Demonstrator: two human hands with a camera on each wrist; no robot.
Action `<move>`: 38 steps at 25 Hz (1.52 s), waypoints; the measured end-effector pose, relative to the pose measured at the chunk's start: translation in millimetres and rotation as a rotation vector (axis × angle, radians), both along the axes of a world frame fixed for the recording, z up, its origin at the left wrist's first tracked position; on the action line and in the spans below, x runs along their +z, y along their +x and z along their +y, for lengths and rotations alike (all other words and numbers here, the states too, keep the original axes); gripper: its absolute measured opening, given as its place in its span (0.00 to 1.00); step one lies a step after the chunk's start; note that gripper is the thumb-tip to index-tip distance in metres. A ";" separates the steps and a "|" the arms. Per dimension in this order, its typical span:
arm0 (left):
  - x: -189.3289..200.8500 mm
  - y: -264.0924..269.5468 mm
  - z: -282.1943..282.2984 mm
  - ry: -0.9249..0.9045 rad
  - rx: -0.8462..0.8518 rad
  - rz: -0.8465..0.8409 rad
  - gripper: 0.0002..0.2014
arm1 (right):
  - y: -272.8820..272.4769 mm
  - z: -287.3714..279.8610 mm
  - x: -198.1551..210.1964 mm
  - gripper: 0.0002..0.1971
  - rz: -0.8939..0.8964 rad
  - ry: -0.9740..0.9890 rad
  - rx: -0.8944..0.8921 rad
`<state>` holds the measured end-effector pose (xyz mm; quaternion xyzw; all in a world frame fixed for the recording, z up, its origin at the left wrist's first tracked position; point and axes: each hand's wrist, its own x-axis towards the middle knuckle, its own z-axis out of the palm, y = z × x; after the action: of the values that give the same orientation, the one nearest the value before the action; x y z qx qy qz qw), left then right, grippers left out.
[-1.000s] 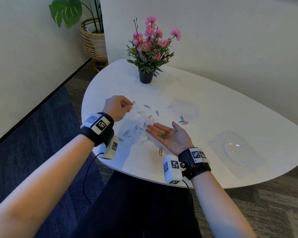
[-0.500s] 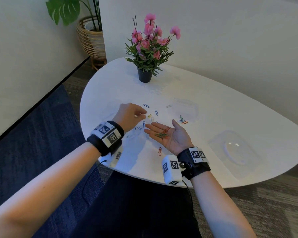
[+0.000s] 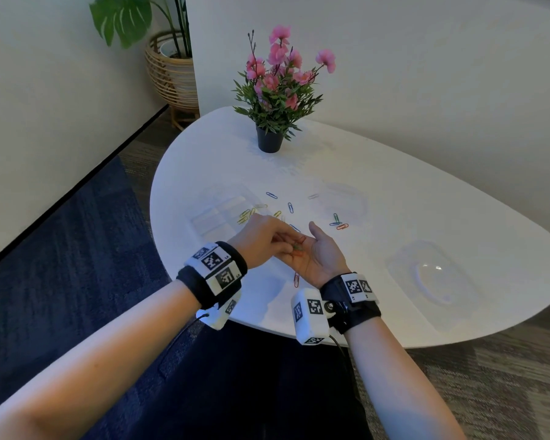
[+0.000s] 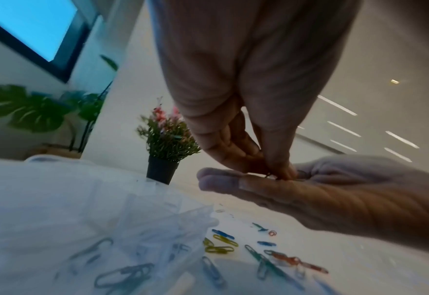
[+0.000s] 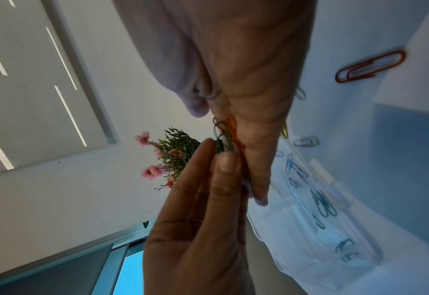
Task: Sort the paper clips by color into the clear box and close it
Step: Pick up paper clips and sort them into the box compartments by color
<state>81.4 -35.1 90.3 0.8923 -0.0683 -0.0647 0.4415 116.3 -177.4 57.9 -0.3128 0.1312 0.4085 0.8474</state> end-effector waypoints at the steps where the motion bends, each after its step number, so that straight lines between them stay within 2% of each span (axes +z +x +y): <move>1: 1.3 -0.2 2.6 -0.063 0.044 0.018 0.13 | 1.0 0.0 -0.7 0.36 -0.003 0.013 -0.001; 4: 6.4 1.4 10.3 -0.093 0.113 0.048 0.09 | 2.8 -1.2 -0.8 0.35 -0.003 0.036 0.003; 6: 11.6 3.2 15.6 -0.195 0.182 0.097 0.09 | 3.0 -2.5 0.2 0.35 0.001 0.036 0.010; 9: 22.0 0.1 30.1 -0.552 0.332 0.247 0.10 | 3.6 -3.3 2.1 0.31 0.044 -0.029 0.000; 11: 27.5 -7.2 47.2 -0.796 0.445 0.331 0.09 | 7.9 -2.0 0.1 0.22 0.099 -0.218 -0.003; 12: 26.3 -11.3 58.0 -0.863 0.503 0.354 0.10 | 10.1 -1.4 0.4 0.19 0.090 -0.341 0.018; 15: 18.8 -25.0 90.8 -0.932 0.679 0.391 0.12 | 19.7 4.9 9.5 0.13 -0.105 -0.722 0.116; 18: 13.0 -38.6 106.7 -0.922 0.792 0.417 0.12 | 37.1 14.5 24.9 0.10 -0.494 -1.080 0.232; 20: 10.1 -44.8 108.6 -0.921 0.820 0.430 0.12 | 51.1 27.1 38.0 0.11 -0.712 -1.234 0.294; 26: -3.3 -43.6 114.5 -0.947 0.813 0.438 0.13 | 75.3 83.8 49.6 0.12 -0.736 -1.194 0.497; 28: -5.5 -42.4 115.9 -0.968 0.814 0.447 0.13 | 77.3 99.5 45.4 0.10 -0.736 -1.138 0.450; 32: -6.4 -41.1 118.6 -1.029 0.797 0.461 0.13 | 82.7 124.9 38.2 0.07 -0.572 -0.910 0.238; 35: -5.2 -35.9 123.9 -1.065 0.808 0.455 0.14 | 83.7 135.1 33.5 0.05 -0.567 -0.895 0.243; 38: -2.8 -27.2 126.8 -1.068 0.798 0.458 0.14 | 83.4 131.1 35.1 0.14 -0.571 -0.858 0.255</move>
<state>54.2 91.7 87.5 0.4743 0.3367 -0.0416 0.8124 199.7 -46.3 93.0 -0.7437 0.0115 0.3166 0.5887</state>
